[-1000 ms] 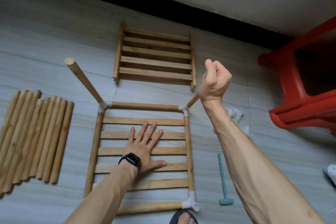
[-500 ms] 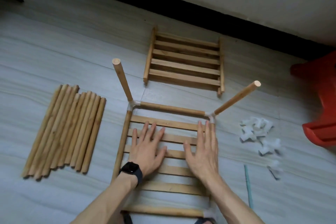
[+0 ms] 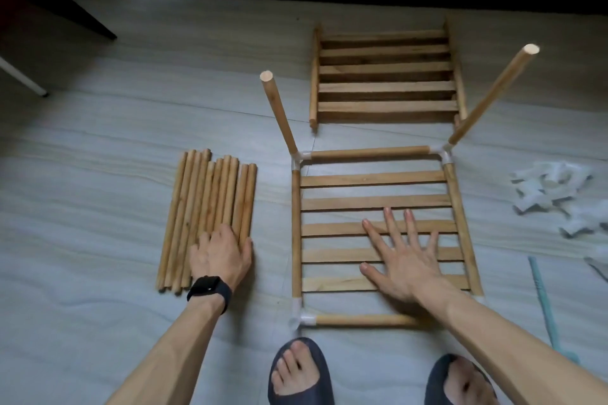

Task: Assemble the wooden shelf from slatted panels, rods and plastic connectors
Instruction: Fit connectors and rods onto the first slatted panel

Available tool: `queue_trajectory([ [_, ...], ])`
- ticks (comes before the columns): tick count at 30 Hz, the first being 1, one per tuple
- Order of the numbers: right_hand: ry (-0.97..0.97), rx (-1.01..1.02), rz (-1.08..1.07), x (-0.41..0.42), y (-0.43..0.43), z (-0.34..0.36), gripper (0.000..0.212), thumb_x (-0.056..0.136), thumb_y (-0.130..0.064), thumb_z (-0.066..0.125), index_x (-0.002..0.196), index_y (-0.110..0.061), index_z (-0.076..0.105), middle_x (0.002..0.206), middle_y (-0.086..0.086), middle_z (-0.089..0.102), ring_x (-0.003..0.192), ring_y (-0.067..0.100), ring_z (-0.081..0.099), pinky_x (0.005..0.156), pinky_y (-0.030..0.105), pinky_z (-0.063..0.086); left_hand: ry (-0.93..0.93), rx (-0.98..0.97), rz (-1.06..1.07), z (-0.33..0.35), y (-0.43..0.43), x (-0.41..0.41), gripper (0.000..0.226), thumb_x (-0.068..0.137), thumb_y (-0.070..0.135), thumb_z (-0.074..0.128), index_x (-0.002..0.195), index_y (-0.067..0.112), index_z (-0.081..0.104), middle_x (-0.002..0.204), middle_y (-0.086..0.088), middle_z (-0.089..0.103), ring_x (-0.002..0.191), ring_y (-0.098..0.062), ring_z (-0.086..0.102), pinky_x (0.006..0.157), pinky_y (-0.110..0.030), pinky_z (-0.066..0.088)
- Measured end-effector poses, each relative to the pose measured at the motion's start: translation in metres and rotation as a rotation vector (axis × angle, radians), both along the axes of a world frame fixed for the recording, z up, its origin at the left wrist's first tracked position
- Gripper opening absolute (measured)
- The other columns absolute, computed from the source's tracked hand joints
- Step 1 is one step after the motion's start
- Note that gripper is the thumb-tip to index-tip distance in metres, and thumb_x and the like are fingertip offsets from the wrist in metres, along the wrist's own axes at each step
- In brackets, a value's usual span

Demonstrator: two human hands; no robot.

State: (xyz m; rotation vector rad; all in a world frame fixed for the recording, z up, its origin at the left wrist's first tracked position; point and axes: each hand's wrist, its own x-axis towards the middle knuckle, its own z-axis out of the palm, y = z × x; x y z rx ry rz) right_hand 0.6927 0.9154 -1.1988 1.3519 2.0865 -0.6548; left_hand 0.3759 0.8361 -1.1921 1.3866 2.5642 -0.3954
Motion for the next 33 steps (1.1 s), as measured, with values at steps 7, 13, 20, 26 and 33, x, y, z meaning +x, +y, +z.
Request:
queue_trajectory([
  [7,0.173,-0.009,-0.198,0.006,-0.016,0.022,0.084,0.094,-0.074,0.024,0.159,-0.033,-0.009,0.164,0.002,-0.023,0.151,0.027,-0.023,0.123,0.054,-0.003,0.048,-0.197,-0.13,0.009,-0.001,0.014,0.028,0.099,0.042,0.044,0.107,0.019,0.059,0.102,-0.002,0.069,0.097,-0.025,0.059,0.068,-0.033,0.036],
  [13,0.554,-0.023,-0.639,0.022,-0.052,0.042,0.086,0.09,-0.069,0.049,0.159,-0.026,0.02,0.165,-0.003,0.02,0.153,0.016,0.016,0.122,0.033,0.018,-0.533,0.102,0.088,0.018,-0.022,0.026,0.02,0.098,0.045,0.055,0.104,0.027,0.062,0.093,0.006,0.068,0.078,-0.013,0.064,0.066,-0.03,0.052],
  [20,1.325,-0.42,-1.459,0.03,-0.055,0.081,0.085,0.07,-0.077,0.063,0.134,-0.023,0.054,0.126,0.002,0.069,0.117,0.013,0.064,0.104,0.035,0.043,-0.505,0.293,-0.628,0.034,-0.029,0.093,0.028,0.093,0.049,0.047,0.107,0.034,0.066,0.088,0.016,0.063,0.078,-0.013,0.057,0.056,-0.024,0.036],
  [26,1.722,0.056,-1.861,0.058,-0.028,0.113,0.06,0.087,-0.075,0.041,0.074,-0.017,0.043,0.067,0.003,0.036,0.059,0.019,0.04,0.066,0.032,0.042,-0.574,0.294,-0.916,0.034,0.02,0.211,0.034,0.097,0.055,0.051,0.116,0.03,0.062,0.102,0.004,0.063,0.091,-0.021,0.056,0.064,-0.029,0.037],
  [33,1.888,0.391,-1.67,0.124,-0.05,0.157,0.062,0.077,-0.08,0.04,0.053,-0.023,0.035,0.047,-0.005,0.022,0.046,0.018,0.019,0.049,0.028,0.023,-0.375,-0.311,-0.873,-0.015,0.009,0.253,0.107,0.078,0.091,0.025,0.152,0.035,-0.029,0.154,-0.004,-0.043,0.143,-0.038,-0.035,0.108,-0.077,-0.013],
])
